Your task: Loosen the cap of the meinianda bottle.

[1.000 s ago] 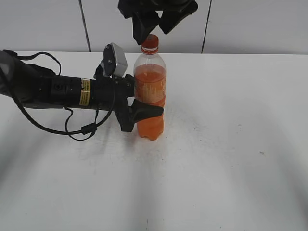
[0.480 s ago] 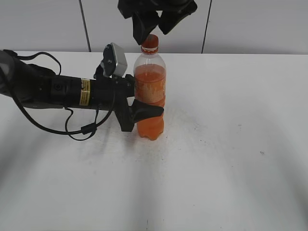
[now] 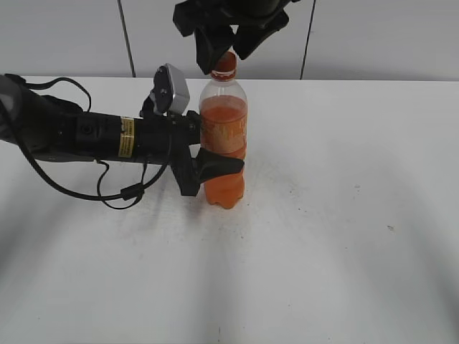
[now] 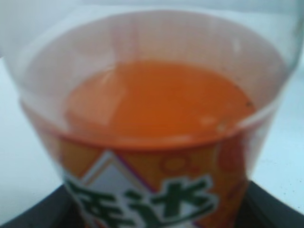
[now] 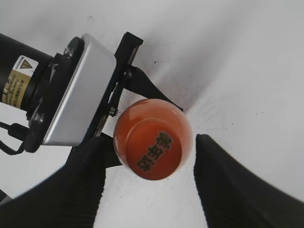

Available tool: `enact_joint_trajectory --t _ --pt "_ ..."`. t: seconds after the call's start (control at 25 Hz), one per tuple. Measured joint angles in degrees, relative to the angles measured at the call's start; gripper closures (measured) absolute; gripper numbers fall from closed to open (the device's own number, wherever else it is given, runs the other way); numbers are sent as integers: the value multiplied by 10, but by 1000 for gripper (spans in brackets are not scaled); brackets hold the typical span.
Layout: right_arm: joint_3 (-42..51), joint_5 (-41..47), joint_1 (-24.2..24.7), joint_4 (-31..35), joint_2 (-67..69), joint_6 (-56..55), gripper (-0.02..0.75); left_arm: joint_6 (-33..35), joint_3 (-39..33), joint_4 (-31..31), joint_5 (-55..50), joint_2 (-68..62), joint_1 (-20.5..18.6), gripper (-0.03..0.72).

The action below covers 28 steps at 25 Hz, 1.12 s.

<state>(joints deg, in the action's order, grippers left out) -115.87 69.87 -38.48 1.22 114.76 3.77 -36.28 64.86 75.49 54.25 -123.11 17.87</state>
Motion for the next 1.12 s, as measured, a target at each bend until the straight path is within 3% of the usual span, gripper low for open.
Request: enact_joint_trajectory --t 0.24,0.48,0.92,1.12 --pt "0 0 0 4 2 0 323 0 0 0 0 0 0 258" --pt "-1 -1 0 3 3 2 476 0 0 1 0 0 0 258" --pt "-6 -5 0 -1 9 48 476 -3 0 0 -1 0 0 258" --pt "-6 -5 0 -3 9 235 476 -3 0 0 -1 0 -1 258"
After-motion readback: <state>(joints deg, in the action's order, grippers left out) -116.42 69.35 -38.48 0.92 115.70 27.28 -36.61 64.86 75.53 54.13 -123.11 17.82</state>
